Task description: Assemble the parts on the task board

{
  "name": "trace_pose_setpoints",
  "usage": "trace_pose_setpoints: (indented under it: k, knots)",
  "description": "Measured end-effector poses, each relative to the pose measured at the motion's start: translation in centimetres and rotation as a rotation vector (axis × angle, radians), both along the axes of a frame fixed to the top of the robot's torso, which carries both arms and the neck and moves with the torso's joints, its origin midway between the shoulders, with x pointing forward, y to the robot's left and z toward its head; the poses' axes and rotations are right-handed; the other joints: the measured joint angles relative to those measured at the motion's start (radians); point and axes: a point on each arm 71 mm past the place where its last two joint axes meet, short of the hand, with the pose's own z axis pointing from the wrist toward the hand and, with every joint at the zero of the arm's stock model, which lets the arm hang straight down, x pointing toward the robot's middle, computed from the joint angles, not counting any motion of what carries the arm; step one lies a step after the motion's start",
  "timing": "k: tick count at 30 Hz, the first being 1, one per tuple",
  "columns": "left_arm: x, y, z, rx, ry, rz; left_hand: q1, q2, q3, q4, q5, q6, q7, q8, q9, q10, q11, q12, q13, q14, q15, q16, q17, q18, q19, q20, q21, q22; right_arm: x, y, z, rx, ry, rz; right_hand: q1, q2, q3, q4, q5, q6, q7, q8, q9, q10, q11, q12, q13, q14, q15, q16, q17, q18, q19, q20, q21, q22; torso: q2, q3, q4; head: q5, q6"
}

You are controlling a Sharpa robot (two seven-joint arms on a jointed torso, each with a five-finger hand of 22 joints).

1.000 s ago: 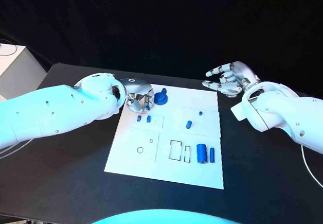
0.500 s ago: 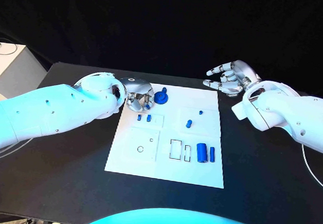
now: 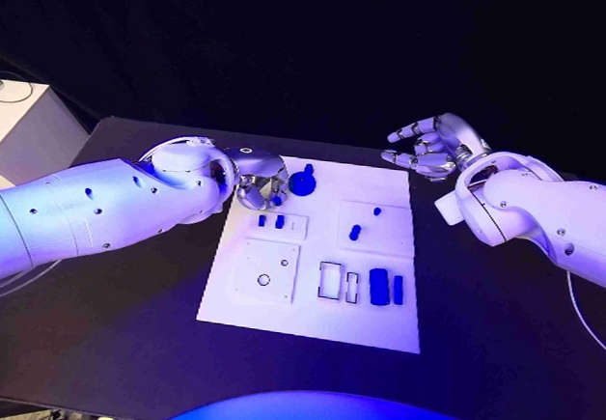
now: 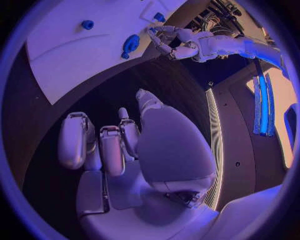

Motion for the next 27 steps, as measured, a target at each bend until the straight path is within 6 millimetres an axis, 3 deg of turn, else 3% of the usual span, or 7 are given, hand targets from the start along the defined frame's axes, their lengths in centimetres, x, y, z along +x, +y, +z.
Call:
trace_pose_setpoints:
  k: [17,27]
  knots:
    - [0.01,0.24,-0.16,0.003,0.003,0.008,-0.013,-0.004,0.0,0.0,0.0,-0.012,0.002,-0.027,-0.009,-0.063,0.002,0.091,0.063,0.0,0.0,0.016,0.024,0.0,0.0,0.0,0.005,0.001,0.01,-0.04,-0.08,0.0,0.001,-0.001,0.0,0.0,0.002,0.002,0.0,0.0,0.0,0.0,0.0,0.0,0.0,0.0,0.0,0.0,0.0,0.0,0.0,0.0,0.0,0.0,0.0,0.0,0.0,0.0004,0.0,0.0,-0.001]
    - [0.04,0.47,-0.19,0.007,0.004,0.02,-0.023,-0.015,0.005,-0.005,0.0,-0.052,0.001,-0.059,-0.024,-0.128,0.002,0.168,0.107,0.0,0.0,0.025,0.026,0.0,0.0,0.0,0.005,0.001,0.0,-0.06,-0.11,-0.001,0.002,-0.002,0.0,0.0,0.003,0.003,0.0,0.0,0.0,0.0,0.0,0.0,0.0,0.0,0.0,0.0,0.0,0.0,0.0,0.0,0.0,0.0,0.0,0.0,0.001,0.0003,0.0,0.001,-0.002]
